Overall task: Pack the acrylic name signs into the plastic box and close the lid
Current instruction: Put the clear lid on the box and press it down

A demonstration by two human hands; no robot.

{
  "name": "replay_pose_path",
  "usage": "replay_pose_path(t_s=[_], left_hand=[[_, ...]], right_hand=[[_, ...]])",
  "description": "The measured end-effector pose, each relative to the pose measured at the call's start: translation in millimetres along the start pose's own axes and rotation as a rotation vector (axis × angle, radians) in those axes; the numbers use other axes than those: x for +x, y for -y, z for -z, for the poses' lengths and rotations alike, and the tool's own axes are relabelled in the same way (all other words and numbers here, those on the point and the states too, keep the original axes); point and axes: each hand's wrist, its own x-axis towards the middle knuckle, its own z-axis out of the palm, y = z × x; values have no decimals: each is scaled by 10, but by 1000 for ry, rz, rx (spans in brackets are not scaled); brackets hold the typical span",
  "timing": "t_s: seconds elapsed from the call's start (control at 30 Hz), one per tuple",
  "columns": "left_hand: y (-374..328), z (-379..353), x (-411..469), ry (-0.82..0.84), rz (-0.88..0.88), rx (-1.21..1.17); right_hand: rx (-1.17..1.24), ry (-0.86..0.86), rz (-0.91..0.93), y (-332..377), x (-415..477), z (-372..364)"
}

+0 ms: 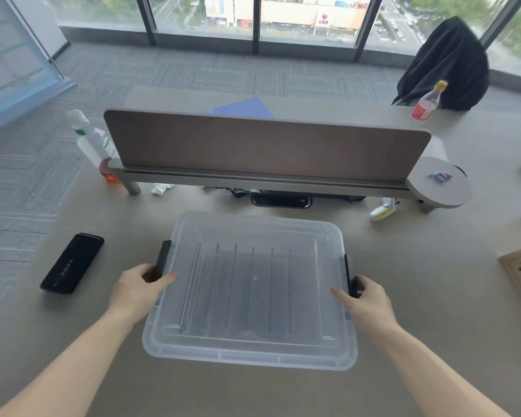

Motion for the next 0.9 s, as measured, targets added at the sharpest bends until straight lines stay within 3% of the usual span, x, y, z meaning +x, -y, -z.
replay_pose_path(t_s=[0.4,0.9], left_hand=[[-105,-97,-56,-144,-53,184],[-136,-216,-192,-201,-74,249]], right_hand=[[-132,-48,24,36,-97,-80],[-259,-121,64,139,-189,-155]])
